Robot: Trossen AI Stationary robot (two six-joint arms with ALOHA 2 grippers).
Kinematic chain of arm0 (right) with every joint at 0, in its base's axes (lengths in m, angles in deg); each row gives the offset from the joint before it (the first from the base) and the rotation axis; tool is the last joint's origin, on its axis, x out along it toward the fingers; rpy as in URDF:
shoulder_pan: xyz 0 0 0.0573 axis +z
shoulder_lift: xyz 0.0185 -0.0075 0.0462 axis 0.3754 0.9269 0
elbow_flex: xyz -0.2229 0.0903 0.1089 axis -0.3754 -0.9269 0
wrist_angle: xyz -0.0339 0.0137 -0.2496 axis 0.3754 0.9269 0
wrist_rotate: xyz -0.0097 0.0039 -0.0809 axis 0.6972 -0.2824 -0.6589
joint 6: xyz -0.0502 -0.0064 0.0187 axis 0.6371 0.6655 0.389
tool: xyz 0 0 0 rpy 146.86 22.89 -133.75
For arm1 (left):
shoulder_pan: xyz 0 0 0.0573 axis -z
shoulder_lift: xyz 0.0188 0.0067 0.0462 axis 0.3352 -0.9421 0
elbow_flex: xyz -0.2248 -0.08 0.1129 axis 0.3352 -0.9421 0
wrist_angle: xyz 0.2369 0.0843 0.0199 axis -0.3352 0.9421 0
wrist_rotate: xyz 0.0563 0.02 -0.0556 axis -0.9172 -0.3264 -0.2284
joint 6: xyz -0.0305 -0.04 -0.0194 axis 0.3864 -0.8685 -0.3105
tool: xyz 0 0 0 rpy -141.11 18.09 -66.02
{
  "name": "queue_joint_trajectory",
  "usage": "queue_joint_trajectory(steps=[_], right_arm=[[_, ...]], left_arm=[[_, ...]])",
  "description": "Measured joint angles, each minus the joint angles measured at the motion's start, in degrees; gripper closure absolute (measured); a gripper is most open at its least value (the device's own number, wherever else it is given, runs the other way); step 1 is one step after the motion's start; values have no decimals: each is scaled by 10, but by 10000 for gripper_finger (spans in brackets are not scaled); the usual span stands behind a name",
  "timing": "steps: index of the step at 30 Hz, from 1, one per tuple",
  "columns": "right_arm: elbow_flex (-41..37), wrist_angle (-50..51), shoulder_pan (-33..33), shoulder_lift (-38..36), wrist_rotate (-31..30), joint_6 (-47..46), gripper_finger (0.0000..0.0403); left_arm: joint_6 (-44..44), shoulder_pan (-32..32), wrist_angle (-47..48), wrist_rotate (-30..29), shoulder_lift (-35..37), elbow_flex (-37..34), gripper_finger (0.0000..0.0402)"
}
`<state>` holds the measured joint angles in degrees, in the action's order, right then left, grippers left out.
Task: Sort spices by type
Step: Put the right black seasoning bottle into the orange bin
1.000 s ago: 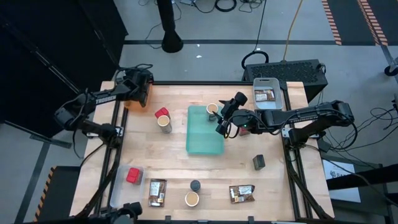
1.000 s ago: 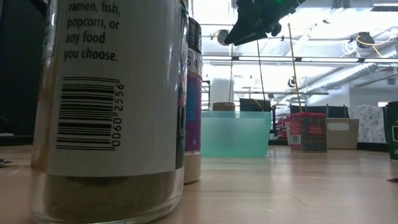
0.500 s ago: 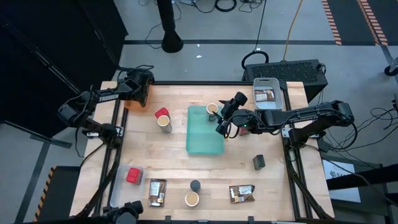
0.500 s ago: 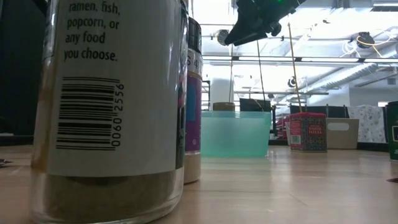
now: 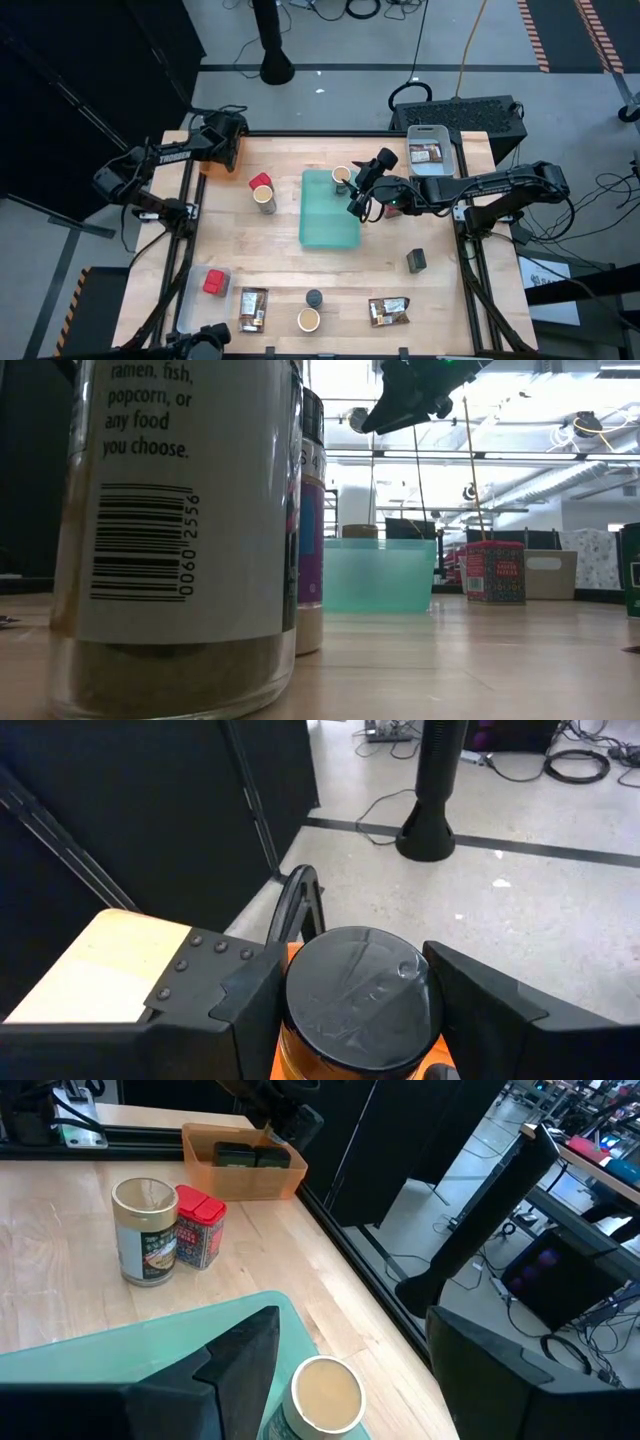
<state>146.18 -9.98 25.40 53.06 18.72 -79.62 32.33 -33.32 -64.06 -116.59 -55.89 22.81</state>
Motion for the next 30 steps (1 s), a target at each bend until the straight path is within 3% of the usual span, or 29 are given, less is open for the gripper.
queue_joint_trajectory(steps=[30], right_arm=[[0, 2, 0, 0, 0, 0, 167]], left_arm=[[19, 0, 2, -15, 0, 0, 176]])
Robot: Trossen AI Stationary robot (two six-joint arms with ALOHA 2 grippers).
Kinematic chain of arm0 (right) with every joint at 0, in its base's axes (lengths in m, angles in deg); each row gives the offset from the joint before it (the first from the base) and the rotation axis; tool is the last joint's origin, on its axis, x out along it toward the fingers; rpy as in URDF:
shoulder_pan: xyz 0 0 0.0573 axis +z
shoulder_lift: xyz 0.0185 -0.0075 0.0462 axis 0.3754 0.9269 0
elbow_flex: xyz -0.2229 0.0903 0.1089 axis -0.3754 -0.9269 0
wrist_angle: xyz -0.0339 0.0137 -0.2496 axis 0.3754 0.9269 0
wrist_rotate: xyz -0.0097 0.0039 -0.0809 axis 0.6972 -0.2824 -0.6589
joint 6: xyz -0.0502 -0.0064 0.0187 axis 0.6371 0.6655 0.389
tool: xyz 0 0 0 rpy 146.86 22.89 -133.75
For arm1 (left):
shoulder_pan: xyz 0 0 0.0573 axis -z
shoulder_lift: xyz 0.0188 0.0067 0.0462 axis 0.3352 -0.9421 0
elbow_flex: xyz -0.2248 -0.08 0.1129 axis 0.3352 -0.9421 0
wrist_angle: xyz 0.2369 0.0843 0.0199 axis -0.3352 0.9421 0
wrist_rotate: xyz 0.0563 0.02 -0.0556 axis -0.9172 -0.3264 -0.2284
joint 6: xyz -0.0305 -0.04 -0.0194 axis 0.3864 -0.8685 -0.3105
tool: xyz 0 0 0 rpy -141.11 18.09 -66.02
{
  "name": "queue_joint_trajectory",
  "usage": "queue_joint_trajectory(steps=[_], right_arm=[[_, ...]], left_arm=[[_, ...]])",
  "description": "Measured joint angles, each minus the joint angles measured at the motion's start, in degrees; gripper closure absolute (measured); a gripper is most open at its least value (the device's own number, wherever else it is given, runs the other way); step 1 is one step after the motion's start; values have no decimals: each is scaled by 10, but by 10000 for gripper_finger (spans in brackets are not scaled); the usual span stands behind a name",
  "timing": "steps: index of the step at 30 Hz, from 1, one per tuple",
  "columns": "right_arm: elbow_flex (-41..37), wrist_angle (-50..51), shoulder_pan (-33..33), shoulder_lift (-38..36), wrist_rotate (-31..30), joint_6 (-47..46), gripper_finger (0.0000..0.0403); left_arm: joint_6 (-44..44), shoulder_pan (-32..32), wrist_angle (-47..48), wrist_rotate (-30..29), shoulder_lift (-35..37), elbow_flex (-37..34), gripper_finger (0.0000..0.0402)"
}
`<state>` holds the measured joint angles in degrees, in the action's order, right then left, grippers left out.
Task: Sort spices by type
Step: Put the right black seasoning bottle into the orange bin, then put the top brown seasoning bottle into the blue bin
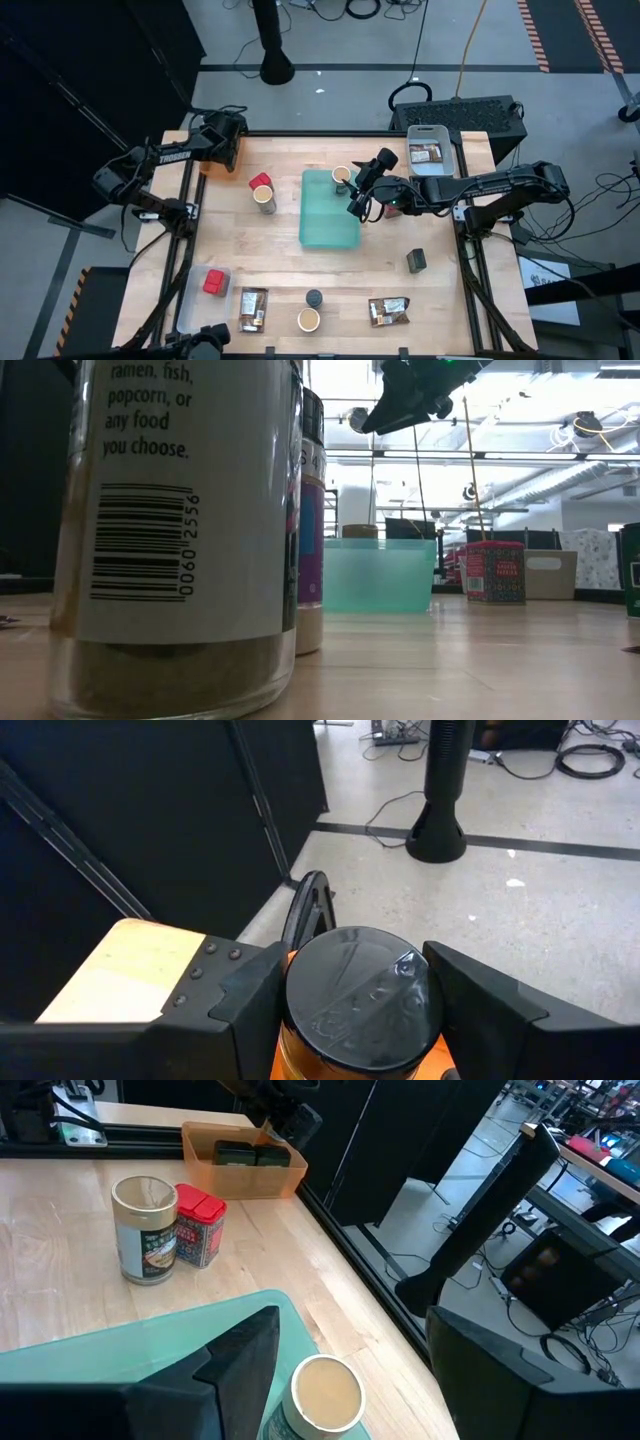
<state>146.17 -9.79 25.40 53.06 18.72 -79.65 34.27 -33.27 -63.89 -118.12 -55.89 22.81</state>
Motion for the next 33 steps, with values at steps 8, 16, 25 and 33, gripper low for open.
queue_joint_trajectory(steps=[8, 16, 25, 33], right_arm=[[0, 0, 0, 0, 0, 0, 167], [0, 0, 0, 0, 0, 0, 167], [0, 0, 0, 0, 0, 0, 167], [0, 0, 0, 0, 0, 8, 167]], left_arm=[[0, 0, -2, 0, 0, 0, 124], [19, 0, 0, 0, 1, 0, 97], [119, 6, 5, 29, 39, 0, 97], [134, 59, 5, 101, 126, 0, 97]])
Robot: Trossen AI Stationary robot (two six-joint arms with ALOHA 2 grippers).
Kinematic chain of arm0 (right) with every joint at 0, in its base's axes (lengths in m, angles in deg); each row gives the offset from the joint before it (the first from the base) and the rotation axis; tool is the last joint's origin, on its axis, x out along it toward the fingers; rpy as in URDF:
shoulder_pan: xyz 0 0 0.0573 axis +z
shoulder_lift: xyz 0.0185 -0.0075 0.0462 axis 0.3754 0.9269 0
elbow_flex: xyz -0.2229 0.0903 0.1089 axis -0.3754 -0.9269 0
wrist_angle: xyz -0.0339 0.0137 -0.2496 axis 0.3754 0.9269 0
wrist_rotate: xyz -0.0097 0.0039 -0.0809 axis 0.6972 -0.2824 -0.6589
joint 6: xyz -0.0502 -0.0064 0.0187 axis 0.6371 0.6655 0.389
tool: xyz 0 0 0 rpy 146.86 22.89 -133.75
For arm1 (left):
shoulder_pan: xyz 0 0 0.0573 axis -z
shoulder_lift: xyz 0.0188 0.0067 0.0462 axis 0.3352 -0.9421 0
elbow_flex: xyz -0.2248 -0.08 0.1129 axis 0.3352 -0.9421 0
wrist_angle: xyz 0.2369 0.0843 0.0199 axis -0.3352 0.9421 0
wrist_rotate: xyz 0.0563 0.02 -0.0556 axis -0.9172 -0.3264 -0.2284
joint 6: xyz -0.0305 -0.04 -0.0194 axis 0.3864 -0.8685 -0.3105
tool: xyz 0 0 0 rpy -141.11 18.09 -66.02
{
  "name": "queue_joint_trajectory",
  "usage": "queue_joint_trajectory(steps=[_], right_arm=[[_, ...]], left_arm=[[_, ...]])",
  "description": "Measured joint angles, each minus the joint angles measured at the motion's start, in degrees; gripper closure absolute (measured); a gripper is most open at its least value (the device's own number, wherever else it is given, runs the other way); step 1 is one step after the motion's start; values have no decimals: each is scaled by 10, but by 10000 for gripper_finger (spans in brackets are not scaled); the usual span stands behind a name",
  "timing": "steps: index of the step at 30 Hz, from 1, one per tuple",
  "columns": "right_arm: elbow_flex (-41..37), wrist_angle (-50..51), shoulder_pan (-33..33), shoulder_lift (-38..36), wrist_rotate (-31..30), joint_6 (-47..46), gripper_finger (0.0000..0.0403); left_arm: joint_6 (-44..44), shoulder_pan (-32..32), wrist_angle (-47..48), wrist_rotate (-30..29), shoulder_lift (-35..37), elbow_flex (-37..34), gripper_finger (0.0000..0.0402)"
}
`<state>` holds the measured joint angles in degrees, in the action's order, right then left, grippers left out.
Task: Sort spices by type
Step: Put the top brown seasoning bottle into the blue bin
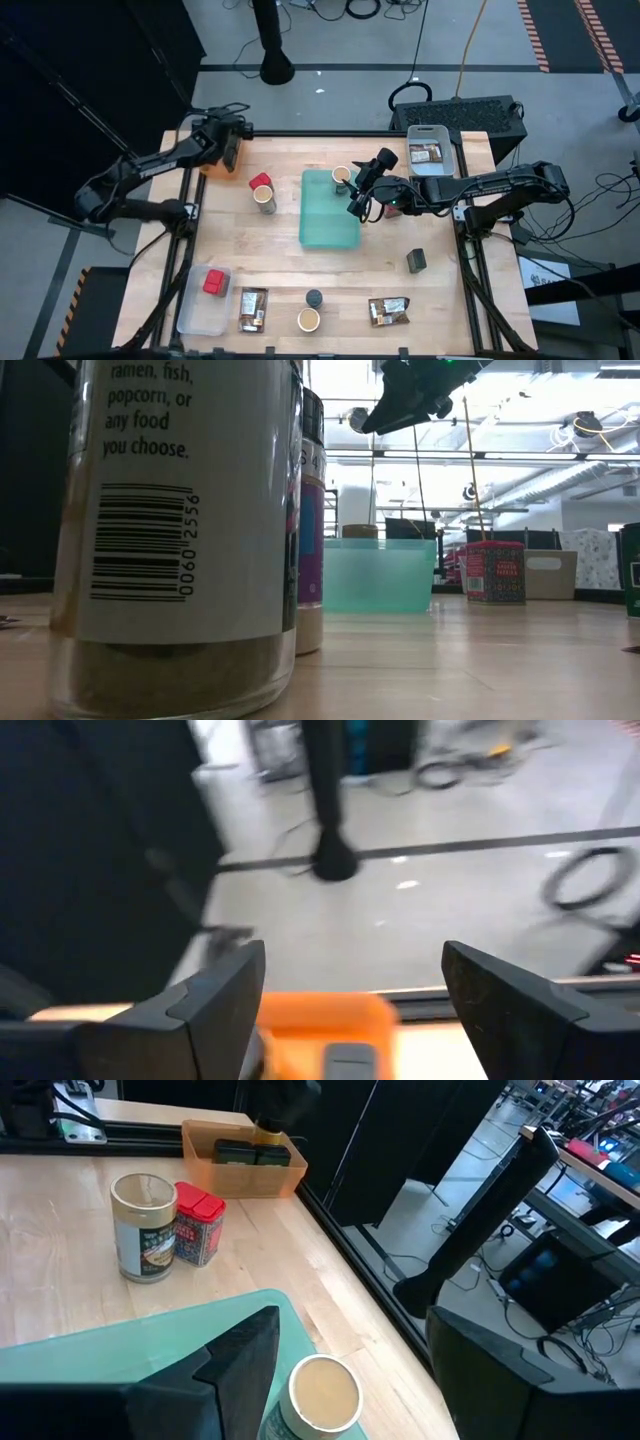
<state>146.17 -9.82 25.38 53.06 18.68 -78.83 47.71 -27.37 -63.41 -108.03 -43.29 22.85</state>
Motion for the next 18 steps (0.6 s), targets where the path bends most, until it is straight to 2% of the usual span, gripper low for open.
queue_joint_trajectory(steps=[8, 18], right_arm=[[0, 0, 0, 0, 0, 10, 167], [0, 0, 40, -34, 0, 27, 167]], left_arm=[[16, 121, 21, 103, 94, 0, 97], [13, 290, 82, 306, 157, 0, 97]])
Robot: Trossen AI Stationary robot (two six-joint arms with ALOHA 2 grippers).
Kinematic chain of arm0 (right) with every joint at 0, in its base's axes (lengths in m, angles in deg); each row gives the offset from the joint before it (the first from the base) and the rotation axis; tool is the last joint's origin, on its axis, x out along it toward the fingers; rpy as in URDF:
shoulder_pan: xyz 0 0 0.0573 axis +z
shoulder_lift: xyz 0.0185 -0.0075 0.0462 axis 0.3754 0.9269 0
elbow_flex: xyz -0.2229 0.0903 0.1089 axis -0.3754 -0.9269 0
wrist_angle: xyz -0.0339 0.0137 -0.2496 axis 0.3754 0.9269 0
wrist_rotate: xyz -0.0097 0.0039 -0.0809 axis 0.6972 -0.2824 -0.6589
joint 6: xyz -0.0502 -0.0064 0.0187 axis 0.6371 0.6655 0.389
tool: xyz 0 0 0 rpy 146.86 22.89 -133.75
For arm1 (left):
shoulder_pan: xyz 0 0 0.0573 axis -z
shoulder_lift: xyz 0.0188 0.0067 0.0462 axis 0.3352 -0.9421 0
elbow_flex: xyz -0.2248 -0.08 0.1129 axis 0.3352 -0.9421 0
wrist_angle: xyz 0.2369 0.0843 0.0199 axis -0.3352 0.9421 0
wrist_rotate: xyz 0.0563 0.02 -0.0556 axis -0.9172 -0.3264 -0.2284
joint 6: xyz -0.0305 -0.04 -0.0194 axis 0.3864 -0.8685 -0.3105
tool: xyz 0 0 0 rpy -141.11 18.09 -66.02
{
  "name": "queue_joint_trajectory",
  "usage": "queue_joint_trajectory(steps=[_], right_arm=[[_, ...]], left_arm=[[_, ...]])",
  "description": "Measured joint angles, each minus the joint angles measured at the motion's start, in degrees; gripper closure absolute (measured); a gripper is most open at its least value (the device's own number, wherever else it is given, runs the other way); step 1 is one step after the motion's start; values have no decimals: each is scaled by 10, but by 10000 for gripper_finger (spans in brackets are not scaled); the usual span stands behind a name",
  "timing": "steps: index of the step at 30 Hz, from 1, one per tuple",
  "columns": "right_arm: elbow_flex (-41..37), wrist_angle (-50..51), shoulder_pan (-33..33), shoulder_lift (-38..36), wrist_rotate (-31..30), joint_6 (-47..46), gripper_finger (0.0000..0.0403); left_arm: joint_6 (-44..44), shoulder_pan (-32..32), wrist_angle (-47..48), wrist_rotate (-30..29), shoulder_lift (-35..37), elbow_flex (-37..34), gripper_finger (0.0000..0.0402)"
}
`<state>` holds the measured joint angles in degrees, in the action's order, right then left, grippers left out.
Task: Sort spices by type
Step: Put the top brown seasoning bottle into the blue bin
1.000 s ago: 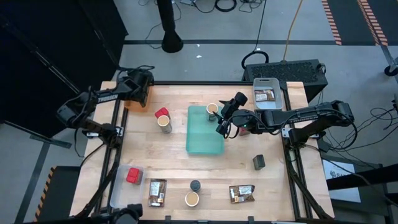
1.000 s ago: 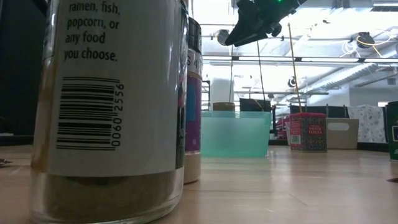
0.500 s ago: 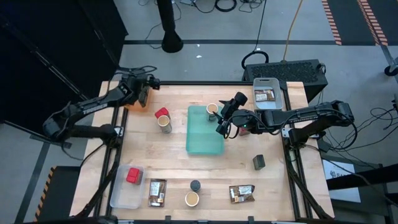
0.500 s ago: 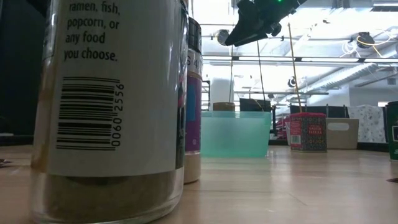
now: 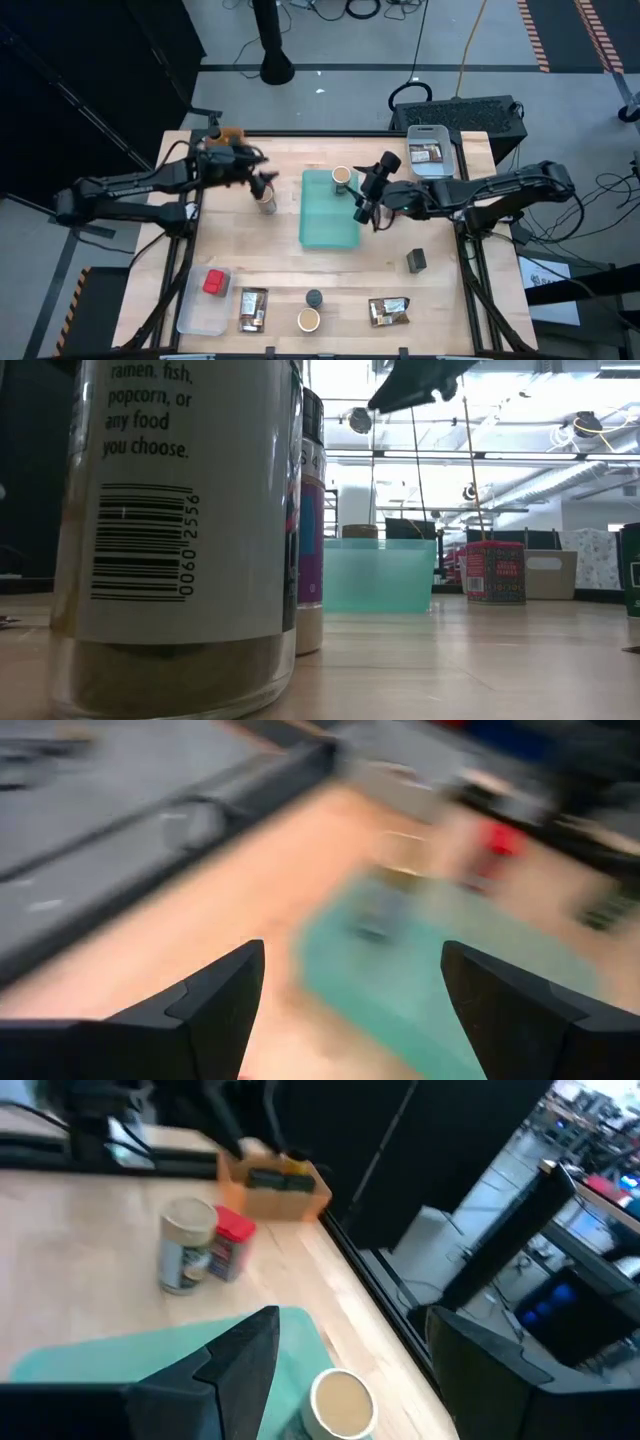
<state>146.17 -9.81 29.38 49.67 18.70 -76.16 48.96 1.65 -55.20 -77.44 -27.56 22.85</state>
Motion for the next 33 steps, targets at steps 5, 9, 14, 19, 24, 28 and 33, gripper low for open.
queue_joint_trajectory(steps=[5, 9, 14, 19, 24, 28, 33], right_arm=[[0, 0, 39, -25, -3, -13, 167], [0, 3, 64, -25, -3, -39, 167], [1, 1, 84, -22, -2, -86, 167], [27, 18, 102, -22, 0, -103, 167], [73, 71, 111, -19, -1, -103, 167], [88, 89, 109, -15, -5, -97, 167], [88, 108, 103, -12, -6, -96, 167]], left_arm=[[9, 98, -44, 39, 16, 0, 98], [14, 165, -38, 16, 25, 0, 98], [14, 230, -22, 14, 24, 0, 98], [-10, 256, 21, -47, 24, 0, 98], [-13, 247, 165, -122, 14, 26, 98], [108, 228, 214, -141, -6, 37, 98], [209, 184, 212, -152, -24, 35, 98]])
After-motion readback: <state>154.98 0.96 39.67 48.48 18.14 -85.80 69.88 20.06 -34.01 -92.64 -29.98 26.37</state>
